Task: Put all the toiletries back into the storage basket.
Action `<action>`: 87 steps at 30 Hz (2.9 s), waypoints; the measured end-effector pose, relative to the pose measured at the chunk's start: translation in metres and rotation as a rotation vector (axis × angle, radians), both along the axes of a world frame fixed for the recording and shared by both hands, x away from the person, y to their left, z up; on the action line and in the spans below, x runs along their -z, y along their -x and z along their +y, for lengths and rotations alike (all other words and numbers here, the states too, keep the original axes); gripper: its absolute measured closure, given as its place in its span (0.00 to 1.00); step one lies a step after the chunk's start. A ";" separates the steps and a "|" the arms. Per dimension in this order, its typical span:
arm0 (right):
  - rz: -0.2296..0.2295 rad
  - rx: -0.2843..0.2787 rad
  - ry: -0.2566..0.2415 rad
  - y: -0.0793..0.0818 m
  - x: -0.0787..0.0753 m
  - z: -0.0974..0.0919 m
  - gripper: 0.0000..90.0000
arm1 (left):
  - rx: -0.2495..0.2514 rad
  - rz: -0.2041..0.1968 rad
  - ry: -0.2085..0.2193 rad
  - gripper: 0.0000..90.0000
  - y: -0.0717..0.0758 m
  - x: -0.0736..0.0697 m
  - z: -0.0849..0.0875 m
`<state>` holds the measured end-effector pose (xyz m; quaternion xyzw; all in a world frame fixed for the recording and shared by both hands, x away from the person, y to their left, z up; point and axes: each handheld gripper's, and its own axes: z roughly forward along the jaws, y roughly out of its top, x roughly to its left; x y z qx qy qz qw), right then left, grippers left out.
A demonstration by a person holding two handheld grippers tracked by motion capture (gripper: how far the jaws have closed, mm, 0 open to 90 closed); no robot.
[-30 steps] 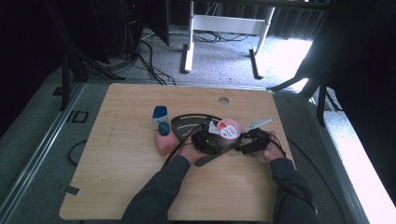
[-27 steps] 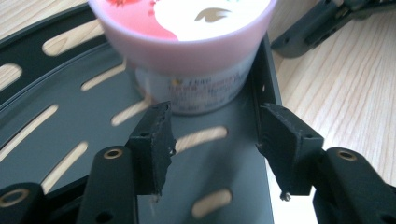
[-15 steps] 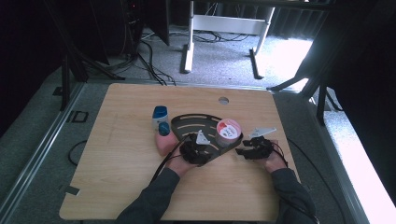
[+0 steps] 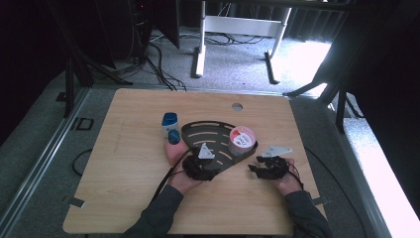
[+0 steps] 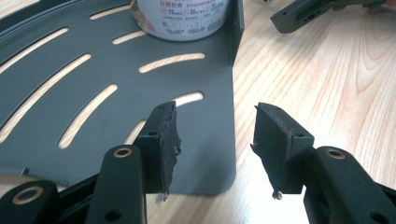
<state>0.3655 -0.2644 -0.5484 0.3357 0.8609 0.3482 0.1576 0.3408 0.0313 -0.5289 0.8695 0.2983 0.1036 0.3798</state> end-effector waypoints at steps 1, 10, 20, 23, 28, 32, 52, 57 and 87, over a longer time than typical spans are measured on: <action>0.000 0.000 0.000 0.000 0.000 0.000 0.52 | -0.001 -0.003 -0.002 0.56 0.001 0.000 0.001; 0.007 0.038 -0.016 0.013 0.005 -0.002 0.51 | -0.001 0.002 0.041 0.50 0.012 -0.004 0.018; -0.005 0.040 -0.017 0.018 0.006 0.000 0.50 | -0.034 -0.032 0.043 0.51 0.023 -0.017 0.039; -0.009 0.051 -0.030 0.019 0.007 0.002 0.50 | -0.042 -0.046 0.040 0.54 0.027 -0.023 0.047; -0.023 0.037 -0.017 0.025 0.006 0.012 0.52 | -0.064 -0.059 0.038 0.54 0.031 -0.027 0.059; -0.041 0.017 -0.025 0.027 0.004 0.019 0.58 | -0.088 -0.060 0.047 0.55 0.034 -0.028 0.069; -0.057 -0.068 -0.063 0.029 -0.006 0.055 0.88 | -0.187 -0.115 0.053 0.57 0.038 -0.046 0.109; -0.050 -0.097 -0.043 0.028 -0.003 0.068 0.92 | -0.201 -0.114 0.051 0.56 0.035 -0.049 0.114; -0.030 -0.064 -0.054 0.002 0.007 0.114 0.99 | -0.293 -0.178 0.054 0.50 0.008 -0.061 0.125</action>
